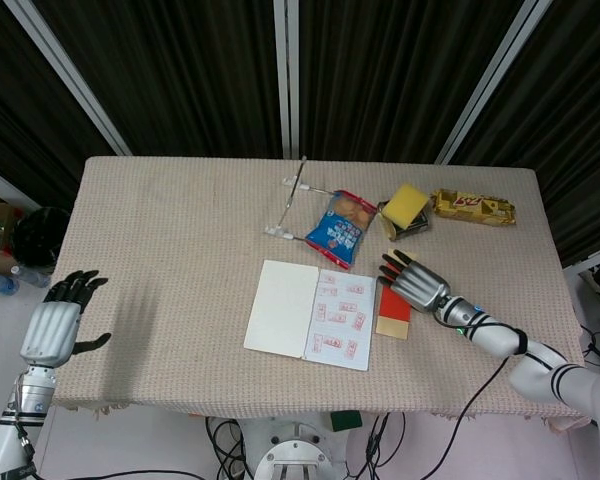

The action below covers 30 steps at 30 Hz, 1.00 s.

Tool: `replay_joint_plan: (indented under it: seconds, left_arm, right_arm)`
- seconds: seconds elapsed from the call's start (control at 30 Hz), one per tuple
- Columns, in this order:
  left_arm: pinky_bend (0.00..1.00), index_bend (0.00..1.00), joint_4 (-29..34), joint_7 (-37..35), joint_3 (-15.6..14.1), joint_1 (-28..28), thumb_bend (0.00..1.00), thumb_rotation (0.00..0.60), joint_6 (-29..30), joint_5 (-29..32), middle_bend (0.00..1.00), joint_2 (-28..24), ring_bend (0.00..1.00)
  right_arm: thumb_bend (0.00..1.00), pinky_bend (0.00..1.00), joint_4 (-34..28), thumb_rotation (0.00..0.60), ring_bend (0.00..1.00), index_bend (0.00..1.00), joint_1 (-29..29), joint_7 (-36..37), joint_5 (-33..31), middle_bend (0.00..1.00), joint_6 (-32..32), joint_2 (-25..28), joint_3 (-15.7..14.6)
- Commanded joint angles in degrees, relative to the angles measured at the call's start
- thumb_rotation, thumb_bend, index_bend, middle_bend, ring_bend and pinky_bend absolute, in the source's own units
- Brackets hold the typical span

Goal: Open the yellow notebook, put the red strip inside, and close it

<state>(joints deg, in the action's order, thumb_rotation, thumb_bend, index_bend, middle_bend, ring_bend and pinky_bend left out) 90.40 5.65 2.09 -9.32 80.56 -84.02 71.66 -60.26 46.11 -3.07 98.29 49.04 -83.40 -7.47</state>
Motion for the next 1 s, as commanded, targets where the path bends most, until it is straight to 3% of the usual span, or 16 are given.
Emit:
replay_joint_plan:
  seconds: [0.03, 0.23, 0.43, 0.67, 0.87, 1.0]
  left_arm:
    - [0.2, 0.19, -0.11, -0.16, -0.08, 0.06, 0.05, 0.6, -0.04, 0.02, 0.13, 0.05, 0.11]
    - [0.2, 0.19, -0.39, -0.4, -0.08, 0.2, 0.05, 0.6, 0.22, -0.07, 0.13, 0.13, 0.11]
    - [0.2, 0.19, -0.26, -0.24, -0.13, 0.03, 0.05, 0.6, 0.07, -0.38, 0.13, 0.08, 0.11]
    - [0.2, 0.19, 0.4, 0.2, 0.1, -0.14, 0.05, 0.6, 0.08, -0.36, 0.13, -0.3, 0.11]
    - [0.2, 0.19, 0.54, 0.45, -0.18, -0.13, 0.05, 0.6, 0.24, -0.92, 0.13, -0.03, 0.11]
    - [0.2, 0.19, 0.32, 0.19, -0.34, 0.12, 0.05, 0.6, 0.5, -0.97, 0.13, 0.03, 0.11]
  right_arm:
    - [0.25, 0.11, 0.58, 0.6, 0.01, 0.27, -0.2, 0.44, 0.11, 0.12, 0.58, -0.34, -0.02]
    - [0.27, 0.11, 2.14, 0.6, 0.02, 0.38, -1.38, 1.7, 0.38, 0.16, 3.24, -0.8, -0.1]
    - [0.27, 0.11, 2.58, 0.6, 0.02, 0.39, -2.71, 1.74, 0.55, 0.17, 6.46, -0.33, 0.19]
    - [0.27, 0.11, -5.68, 0.6, 0.02, 0.39, -3.72, 0.11, 1.87, 0.17, 13.52, 3.66, 2.02]
    - [0.27, 0.11, -15.89, 0.6, 0.0, 0.37, -1.29, -9.1, -1.6, 0.16, 6.67, 2.71, 4.85]
    - [0.27, 0.11, -19.07, 0.6, 0.0, 0.37, 0.26, -15.15, -5.69, 0.15, 1.6, 0.02, 7.17]
